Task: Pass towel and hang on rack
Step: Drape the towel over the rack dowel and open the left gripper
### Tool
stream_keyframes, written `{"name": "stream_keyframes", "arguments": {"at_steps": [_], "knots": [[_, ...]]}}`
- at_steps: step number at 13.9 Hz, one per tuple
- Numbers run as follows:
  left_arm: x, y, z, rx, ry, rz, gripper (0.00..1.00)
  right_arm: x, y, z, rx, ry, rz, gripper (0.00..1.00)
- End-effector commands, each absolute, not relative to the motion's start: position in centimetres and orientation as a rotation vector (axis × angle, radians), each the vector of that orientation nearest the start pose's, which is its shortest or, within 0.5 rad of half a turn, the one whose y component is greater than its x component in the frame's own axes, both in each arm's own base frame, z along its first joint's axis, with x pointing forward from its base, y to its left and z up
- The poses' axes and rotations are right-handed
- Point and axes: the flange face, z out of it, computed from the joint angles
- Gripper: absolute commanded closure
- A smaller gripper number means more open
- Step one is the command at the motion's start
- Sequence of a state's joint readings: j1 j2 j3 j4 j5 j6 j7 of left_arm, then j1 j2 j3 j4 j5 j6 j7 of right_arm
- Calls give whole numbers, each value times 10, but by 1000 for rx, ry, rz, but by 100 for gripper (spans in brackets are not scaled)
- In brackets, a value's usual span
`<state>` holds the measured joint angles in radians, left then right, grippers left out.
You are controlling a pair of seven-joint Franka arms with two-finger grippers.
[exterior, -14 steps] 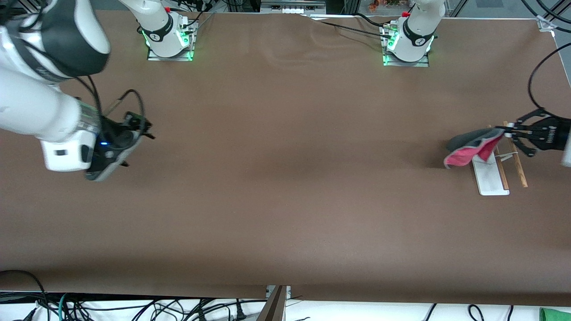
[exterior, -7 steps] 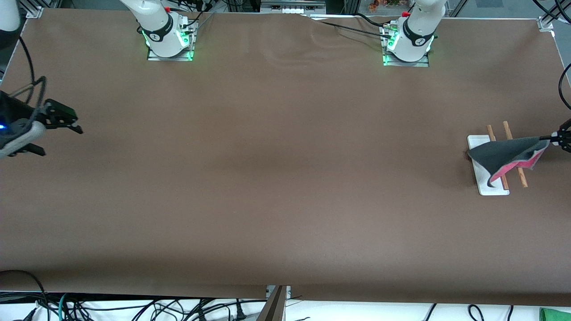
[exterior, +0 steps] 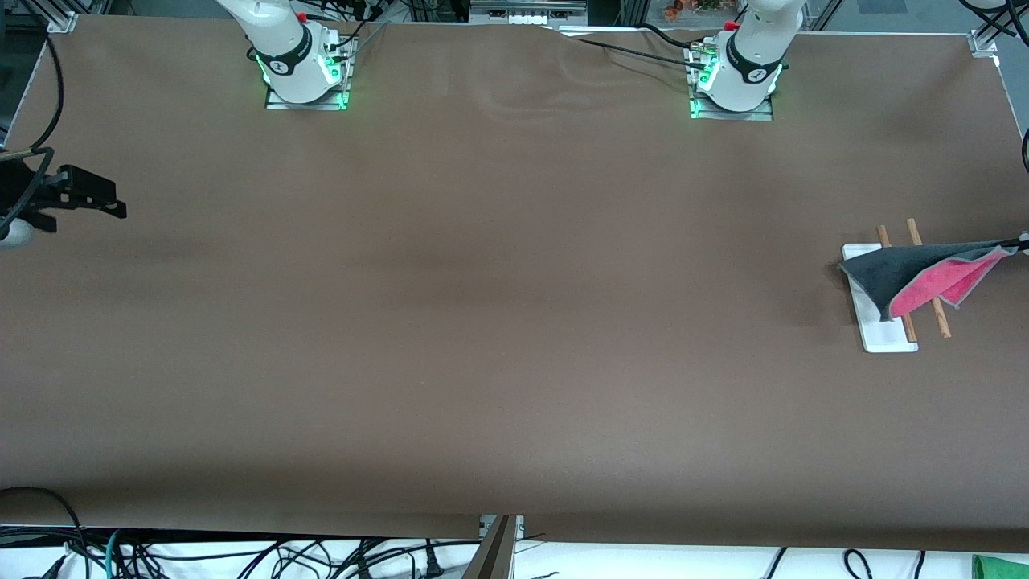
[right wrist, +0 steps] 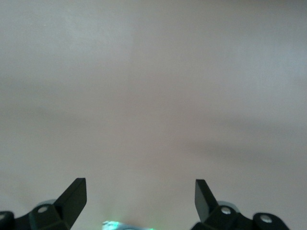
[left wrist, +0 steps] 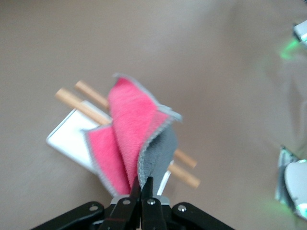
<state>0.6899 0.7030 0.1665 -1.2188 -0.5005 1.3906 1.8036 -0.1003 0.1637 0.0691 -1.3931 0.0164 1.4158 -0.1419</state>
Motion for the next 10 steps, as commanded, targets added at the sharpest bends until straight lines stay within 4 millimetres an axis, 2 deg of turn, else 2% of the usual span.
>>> {"name": "stream_keyframes", "arguments": {"at_steps": [1,5,6,7,10], "knots": [[510,475,314,2282,-1172,322,100,565,-9,610,-3109,-63,285,0],[512,484,291,2324,-1161,324,100,553,-6,611,-3105,26,382,0],[513,483,288,2325,-1158,321,65,553,-6,611,-3104,15,382,0],[513,484,285,2326,-1155,321,1,552,-7,612,-3106,17,380,0],[520,481,299,2346,-1166,328,0,537,-10,611,-3103,42,448,0]]}}
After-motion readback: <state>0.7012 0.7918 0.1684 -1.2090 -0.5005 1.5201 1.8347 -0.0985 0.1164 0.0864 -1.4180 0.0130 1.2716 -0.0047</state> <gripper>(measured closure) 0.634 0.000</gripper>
